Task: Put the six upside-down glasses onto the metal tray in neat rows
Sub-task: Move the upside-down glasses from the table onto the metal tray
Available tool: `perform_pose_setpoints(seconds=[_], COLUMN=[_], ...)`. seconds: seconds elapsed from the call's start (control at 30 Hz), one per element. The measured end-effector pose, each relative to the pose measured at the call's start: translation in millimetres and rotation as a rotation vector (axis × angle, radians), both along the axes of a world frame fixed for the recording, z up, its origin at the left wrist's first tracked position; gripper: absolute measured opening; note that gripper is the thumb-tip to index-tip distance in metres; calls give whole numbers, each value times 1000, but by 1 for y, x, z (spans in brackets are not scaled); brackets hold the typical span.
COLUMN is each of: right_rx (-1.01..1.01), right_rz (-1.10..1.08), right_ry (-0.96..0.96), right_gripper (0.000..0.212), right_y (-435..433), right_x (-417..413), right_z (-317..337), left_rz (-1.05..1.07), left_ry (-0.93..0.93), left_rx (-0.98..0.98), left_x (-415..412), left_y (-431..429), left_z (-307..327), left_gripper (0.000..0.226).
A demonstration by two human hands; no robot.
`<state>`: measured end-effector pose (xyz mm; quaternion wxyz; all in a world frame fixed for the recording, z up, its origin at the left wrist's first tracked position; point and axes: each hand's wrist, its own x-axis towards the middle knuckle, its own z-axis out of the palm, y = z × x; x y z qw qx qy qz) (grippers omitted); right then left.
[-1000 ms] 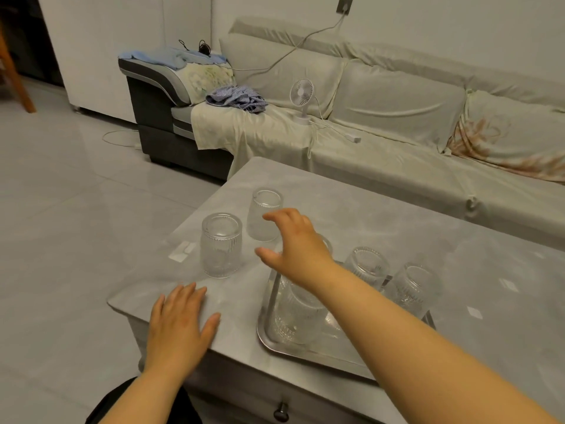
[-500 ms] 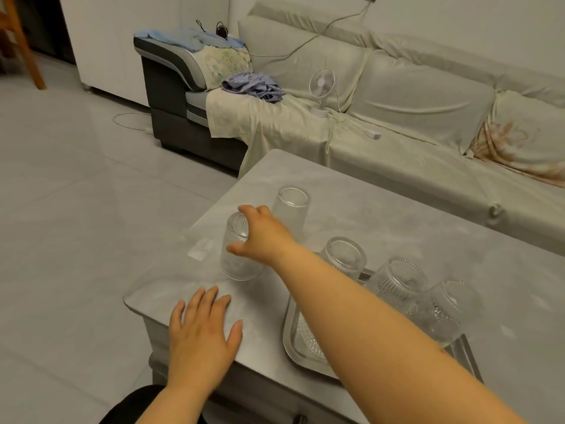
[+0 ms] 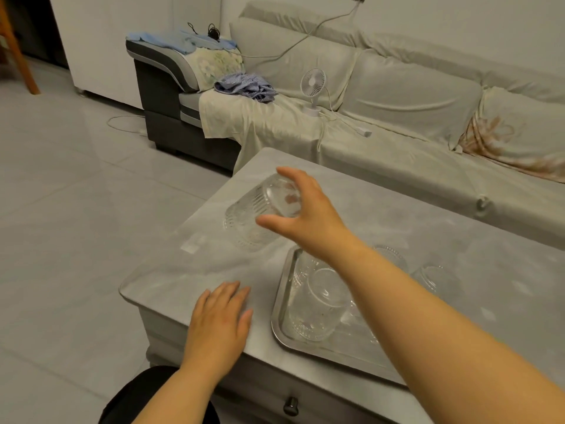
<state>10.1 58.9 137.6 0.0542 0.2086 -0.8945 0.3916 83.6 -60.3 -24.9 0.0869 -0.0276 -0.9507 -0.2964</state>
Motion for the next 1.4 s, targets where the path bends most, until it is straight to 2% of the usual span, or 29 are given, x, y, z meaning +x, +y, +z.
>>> perform_pose_setpoints(seconds=[0.1,0.23,0.4,0.7,0.97,1.13,1.27,1.33,1.4], right_rx=[3,44,351,395,464,501,548,503,448], right_rz=[-36,-91,-152,-175,-193,-193,-211,-265,-291], right_ry=[34,-11,-126,-180,-244,-276,-242,-117,13], right_gripper=[71,62,67,71,72,71,71,62,51], right_y=[45,108,151,158,159,157,157,153,143], right_x=[23,57,86,88,79,75,75,70,59], right_z=[24,45,31,-36,-55,-54,-42,-29,-14], left_rz=[-119,-140,-154,-146,-133,-151,-62,46,107], left_ry=[11,-82,-100,-101,-113,-126,-19,25,15], left_rx=[36,-60,-154,-204,-190,-165,61,65,2], left_x=[4,5,5,7,6,8,0,-11,-23], left_y=[16,29,38,39,39,39,33,26,17], left_z=[2,-3,-5,-1,0,5,12,15,18], left_gripper=[45,57,58,57,56,83,36,30,34])
